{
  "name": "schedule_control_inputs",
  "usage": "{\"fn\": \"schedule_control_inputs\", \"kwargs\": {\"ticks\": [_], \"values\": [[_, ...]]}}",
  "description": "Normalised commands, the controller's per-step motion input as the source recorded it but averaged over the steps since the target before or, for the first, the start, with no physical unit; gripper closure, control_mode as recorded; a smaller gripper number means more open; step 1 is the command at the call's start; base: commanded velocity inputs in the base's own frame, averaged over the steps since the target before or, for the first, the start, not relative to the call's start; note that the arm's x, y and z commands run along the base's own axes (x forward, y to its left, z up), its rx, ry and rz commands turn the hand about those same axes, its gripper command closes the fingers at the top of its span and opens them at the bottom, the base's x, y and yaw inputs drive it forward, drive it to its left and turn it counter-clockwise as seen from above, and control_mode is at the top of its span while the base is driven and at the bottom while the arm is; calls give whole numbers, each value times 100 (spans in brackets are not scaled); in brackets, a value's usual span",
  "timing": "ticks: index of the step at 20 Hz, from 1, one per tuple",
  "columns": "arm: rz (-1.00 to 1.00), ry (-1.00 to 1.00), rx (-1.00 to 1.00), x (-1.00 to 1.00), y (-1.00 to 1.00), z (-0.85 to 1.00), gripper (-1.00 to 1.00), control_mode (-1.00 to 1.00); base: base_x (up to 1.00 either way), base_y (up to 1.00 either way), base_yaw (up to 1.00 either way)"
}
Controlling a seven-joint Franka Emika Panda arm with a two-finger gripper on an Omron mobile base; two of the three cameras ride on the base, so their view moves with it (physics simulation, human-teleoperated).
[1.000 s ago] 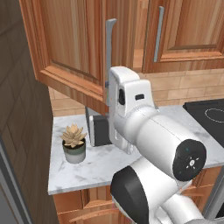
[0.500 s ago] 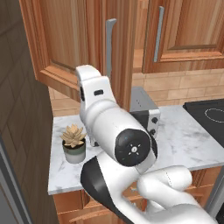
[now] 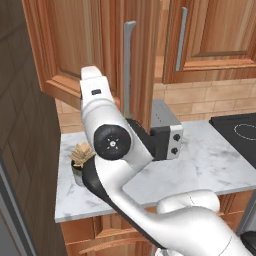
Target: Close all open cabinet doors.
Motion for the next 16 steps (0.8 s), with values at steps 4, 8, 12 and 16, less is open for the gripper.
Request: {"fn": "schedule_control_inputs", "kwargs": {"ticks": [4, 8, 12, 16], "values": [[-15, 0, -2, 86, 0, -5, -100, -100, 0, 0, 0], [-14, 0, -1, 90, -3, -4, -100, -100, 0, 0, 0], [-10, 0, 0, 88, -18, -2, -100, -100, 0, 0, 0], [-3, 0, 0, 76, -34, 0, -100, -100, 0, 0, 0]]}}
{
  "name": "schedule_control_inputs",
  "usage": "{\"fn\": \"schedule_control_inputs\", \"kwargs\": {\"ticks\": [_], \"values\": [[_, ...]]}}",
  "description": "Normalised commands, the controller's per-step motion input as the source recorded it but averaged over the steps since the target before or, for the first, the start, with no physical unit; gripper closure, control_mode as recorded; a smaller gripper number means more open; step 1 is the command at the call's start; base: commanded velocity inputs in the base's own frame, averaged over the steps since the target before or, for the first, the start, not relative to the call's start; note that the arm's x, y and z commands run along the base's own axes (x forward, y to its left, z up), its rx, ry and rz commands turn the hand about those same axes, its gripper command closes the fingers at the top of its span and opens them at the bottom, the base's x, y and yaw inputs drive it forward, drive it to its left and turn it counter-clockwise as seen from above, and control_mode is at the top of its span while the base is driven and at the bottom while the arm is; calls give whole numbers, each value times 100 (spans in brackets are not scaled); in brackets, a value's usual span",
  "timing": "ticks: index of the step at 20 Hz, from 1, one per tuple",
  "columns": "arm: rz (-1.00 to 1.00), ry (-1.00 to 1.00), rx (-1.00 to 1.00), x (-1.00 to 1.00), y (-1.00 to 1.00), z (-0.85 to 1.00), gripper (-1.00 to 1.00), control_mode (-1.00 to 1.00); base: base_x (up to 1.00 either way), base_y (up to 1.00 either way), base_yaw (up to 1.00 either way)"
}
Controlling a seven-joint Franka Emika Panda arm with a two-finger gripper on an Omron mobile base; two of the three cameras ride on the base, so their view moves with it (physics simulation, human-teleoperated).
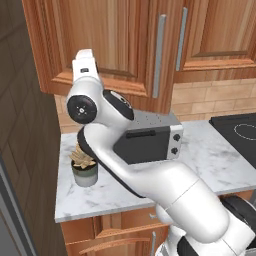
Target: Close all open cabinet doors.
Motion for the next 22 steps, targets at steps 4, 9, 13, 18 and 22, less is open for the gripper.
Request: {"fn": "schedule_control_inputs", "kwargs": {"ticks": [4, 9, 13, 18, 22], "values": [[0, -1, 0, 63, -43, 0, -100, -100, 0, 0, 0], [0, -6, 0, 36, -56, 0, -100, -100, 0, 0, 0], [2, -7, 0, 19, -63, 0, -100, -100, 0, 0, 0], [1, -4, 0, 35, -61, 0, -100, -100, 0, 0, 0], [0, 0, 0, 73, -52, 0, -100, -100, 0, 0, 0]]}}
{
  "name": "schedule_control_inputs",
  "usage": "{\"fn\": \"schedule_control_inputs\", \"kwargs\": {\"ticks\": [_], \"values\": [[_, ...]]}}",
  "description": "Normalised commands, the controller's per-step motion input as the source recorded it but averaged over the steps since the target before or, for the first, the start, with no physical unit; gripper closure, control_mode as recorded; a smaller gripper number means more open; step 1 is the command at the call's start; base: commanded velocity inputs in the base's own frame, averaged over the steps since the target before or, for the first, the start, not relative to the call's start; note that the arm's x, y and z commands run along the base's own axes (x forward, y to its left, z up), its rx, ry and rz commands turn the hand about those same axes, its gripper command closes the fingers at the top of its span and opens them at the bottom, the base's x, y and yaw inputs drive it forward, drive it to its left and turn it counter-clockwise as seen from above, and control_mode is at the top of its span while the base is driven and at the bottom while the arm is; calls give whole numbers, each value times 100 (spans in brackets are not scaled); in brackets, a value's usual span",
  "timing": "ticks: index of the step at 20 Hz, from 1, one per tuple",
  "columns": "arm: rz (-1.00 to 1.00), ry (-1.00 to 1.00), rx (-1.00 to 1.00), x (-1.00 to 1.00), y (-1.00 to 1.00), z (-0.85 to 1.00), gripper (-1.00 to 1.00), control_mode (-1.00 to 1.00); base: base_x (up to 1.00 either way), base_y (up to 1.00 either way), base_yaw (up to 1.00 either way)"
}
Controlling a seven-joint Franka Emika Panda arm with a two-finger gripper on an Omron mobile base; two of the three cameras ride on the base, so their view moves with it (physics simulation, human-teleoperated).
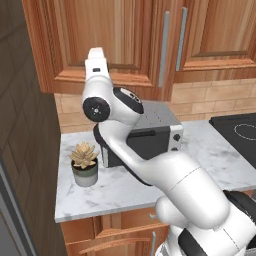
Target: Close all open cabinet doors.
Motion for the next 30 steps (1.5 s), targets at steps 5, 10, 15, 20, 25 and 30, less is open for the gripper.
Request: {"fn": "schedule_control_inputs", "kwargs": {"ticks": [5, 10, 15, 20, 25, 30], "values": [[0, 0, 0, 85, -47, 0, -100, -100, 0, 0, 0], [0, 0, 0, 77, -46, 0, -100, -100, 0, 0, 0], [0, 0, 0, 74, -42, 0, -100, -100, 0, 0, 0], [0, 0, 0, 51, -28, -1, -100, -100, 0, 0, 0], [0, 0, 0, 11, -13, -6, -100, -100, 0, 0, 0], [-2, 0, 0, -19, -10, -9, -100, -100, 0, 0, 0]]}}
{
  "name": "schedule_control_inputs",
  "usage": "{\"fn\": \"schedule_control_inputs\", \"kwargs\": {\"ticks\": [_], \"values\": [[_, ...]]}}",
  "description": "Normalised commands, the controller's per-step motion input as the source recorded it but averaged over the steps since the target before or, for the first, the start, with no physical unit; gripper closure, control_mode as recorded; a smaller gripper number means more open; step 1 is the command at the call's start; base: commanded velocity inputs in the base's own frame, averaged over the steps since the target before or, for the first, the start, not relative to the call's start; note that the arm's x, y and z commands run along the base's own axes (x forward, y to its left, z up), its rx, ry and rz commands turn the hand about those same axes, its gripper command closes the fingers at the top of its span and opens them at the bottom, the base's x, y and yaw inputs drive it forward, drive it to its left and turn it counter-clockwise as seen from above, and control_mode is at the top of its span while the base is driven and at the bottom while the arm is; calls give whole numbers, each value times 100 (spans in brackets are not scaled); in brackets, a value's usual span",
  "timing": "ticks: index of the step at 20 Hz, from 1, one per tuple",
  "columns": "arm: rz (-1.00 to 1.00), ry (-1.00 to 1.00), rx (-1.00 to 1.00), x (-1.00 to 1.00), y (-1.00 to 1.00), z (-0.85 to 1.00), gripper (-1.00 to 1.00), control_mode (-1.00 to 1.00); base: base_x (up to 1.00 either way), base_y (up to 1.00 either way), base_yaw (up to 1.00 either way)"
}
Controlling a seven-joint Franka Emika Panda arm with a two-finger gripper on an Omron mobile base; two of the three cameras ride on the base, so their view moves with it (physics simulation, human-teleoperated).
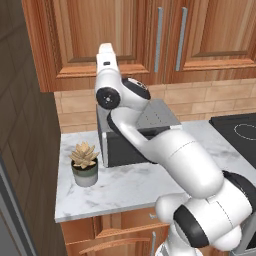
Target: Close all open cabinet doors.
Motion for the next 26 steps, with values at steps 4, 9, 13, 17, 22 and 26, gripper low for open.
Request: {"fn": "schedule_control_inputs", "kwargs": {"ticks": [4, 9, 13, 17, 22, 26], "values": [[-2, 0, 0, -64, -5, -11, -100, -100, 0, 0, 0], [0, -4, 1, -82, 0, -3, -100, -100, 0, 0, 0], [0, -9, 4, -99, 0, 0, -100, -100, 0, 0, 0], [-5, -12, 8, -100, -2, -6, -100, -100, 0, 0, 0], [-8, -15, 16, -100, -28, -9, -100, -100, 0, 0, 0], [0, -14, 20, -100, -75, -10, -100, -100, 0, 0, 0]]}}
